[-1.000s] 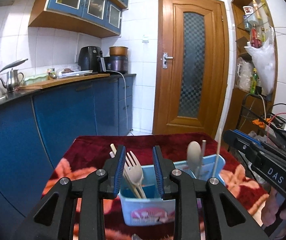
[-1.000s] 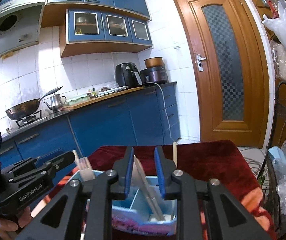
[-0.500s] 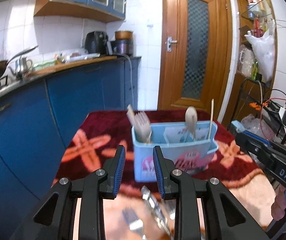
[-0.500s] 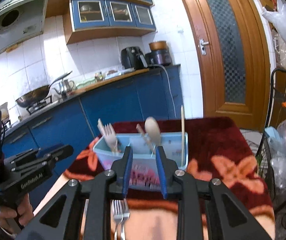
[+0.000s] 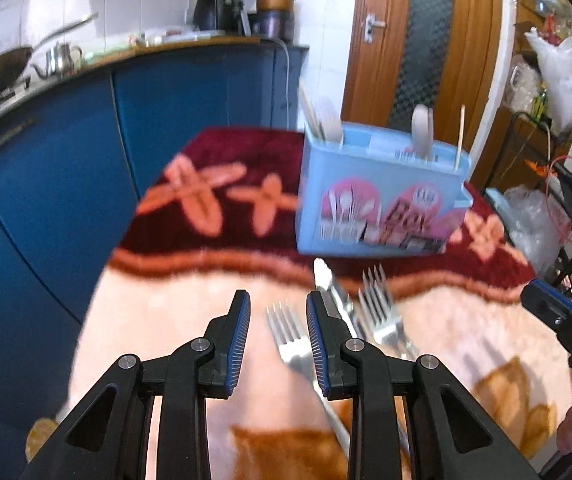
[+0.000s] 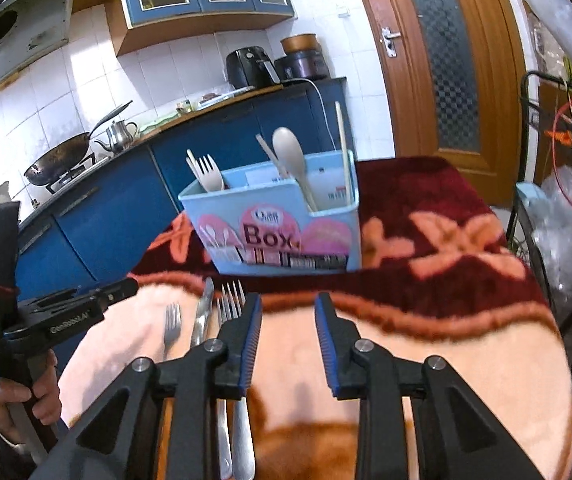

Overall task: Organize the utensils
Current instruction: 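Open both grippers and withdraw them from the caddy toward the utensils, then grasp a steel fork with the left gripper while the right gripper grasps a steel knife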

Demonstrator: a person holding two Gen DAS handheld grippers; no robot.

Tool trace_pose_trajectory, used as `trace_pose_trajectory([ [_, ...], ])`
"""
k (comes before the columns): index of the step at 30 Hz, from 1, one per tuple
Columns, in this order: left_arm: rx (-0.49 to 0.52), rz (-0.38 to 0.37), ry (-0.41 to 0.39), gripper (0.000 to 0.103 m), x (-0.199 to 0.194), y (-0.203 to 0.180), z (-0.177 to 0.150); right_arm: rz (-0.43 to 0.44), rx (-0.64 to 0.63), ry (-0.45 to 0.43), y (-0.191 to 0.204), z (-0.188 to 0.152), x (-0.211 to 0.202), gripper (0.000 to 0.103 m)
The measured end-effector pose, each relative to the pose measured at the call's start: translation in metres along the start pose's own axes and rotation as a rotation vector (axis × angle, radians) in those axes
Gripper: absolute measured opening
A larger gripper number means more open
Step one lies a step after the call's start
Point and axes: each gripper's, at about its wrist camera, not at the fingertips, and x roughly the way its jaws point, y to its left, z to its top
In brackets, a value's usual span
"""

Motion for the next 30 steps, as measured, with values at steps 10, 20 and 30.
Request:
trace_pose_trajectory([
  [10, -0.017, -0.054, 0.149, 0.029, 0.03, -0.008, -0.025, -0.002, 0.052, 0.049, -0.015, -0.02, 0.007, 0.033],
  [20, -0.021, -0.06, 0.209, 0.027, 0.041, -0.018, -0.032, -0.002, 0.084, 0.077, -0.026, -0.029, 0.013, 0.034],
  [30, -0.101, -0.104, 0.152, 0.007, 0.04, -0.004, -0.03, 0.011, 0.079, 0.101, -0.023, -0.032, 0.016, 0.034],
])
